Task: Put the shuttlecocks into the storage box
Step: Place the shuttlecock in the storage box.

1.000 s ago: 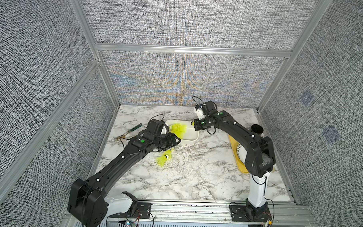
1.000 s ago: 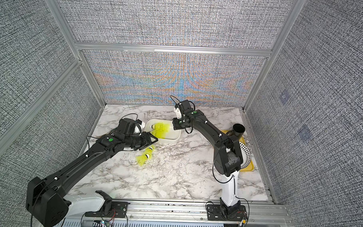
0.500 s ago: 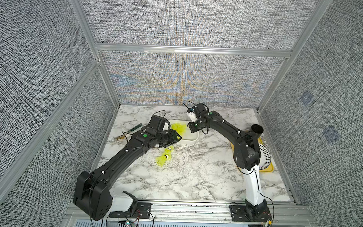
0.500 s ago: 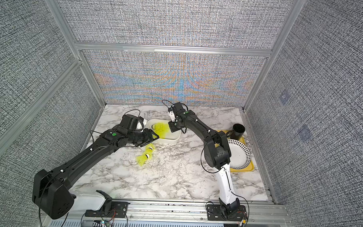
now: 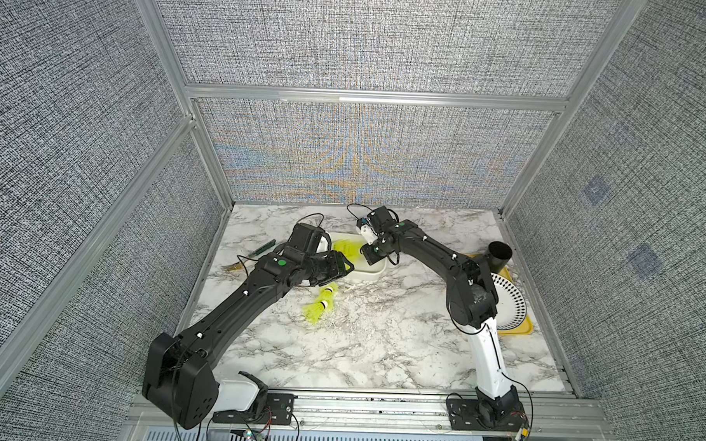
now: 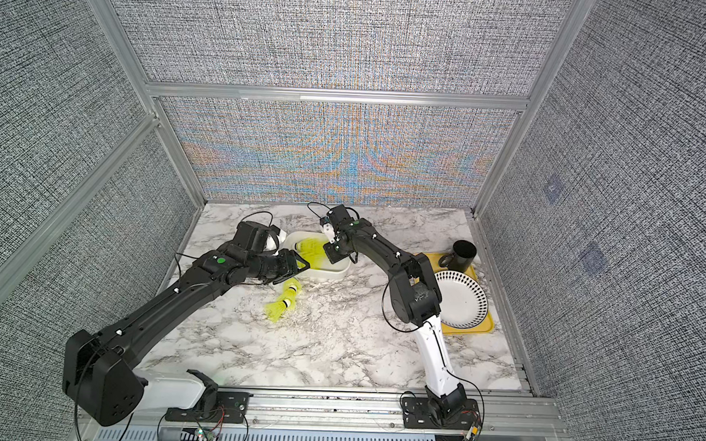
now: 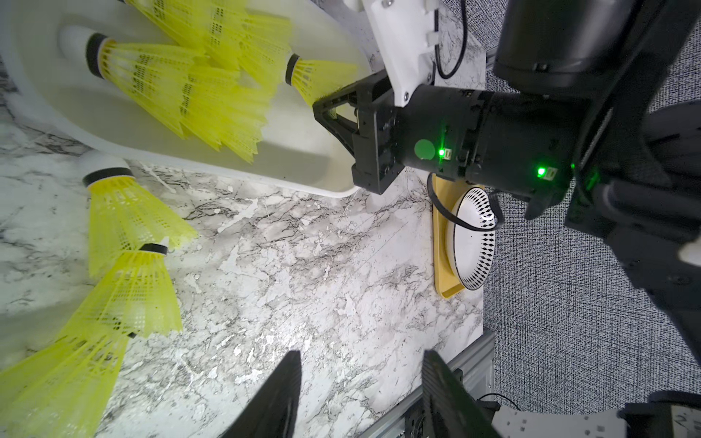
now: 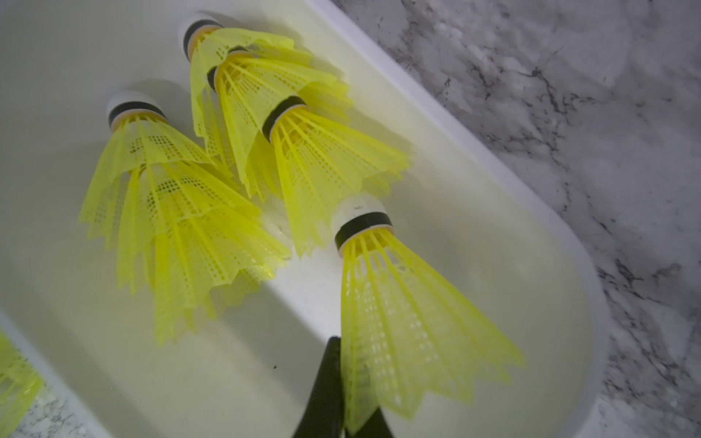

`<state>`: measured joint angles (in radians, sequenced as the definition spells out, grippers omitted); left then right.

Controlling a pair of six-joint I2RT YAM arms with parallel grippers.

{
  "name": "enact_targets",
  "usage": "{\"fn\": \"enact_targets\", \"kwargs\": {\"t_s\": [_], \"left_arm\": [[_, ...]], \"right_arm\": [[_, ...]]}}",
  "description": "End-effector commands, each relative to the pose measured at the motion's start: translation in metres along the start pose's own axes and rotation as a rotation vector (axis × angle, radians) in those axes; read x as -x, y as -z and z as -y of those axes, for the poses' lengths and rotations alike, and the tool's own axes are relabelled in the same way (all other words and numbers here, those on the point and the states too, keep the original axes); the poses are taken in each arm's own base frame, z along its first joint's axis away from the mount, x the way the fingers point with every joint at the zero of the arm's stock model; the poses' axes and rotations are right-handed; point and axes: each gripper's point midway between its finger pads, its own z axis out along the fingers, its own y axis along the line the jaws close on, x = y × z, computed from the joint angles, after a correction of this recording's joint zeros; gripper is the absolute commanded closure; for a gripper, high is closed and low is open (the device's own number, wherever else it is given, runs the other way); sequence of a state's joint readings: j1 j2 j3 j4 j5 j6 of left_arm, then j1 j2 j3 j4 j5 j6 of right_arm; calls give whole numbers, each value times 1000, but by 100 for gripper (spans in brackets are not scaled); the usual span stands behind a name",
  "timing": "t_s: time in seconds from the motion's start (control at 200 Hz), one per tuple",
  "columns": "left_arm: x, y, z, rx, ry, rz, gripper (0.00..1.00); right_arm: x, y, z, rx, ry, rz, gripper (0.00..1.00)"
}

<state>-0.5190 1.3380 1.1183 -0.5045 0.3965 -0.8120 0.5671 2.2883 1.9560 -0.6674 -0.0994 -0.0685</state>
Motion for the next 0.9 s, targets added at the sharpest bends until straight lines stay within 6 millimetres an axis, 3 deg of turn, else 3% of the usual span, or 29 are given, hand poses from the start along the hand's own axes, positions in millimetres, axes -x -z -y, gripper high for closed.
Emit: {"fn": "enact_targets", "kwargs": {"t_s": [0.0,0.455,0.896], "left_arm": [[-8,3,-4,10,-5,-27,46],[-23,11,-11,21,5,-51,46],[-30,10,-16,31,19,-63,46]], "right_arm": [[6,-5,-1,41,39,30,100],[24,-10,-12,155,153,115,100],[24,-25,-16,231,161,119,100]]}}
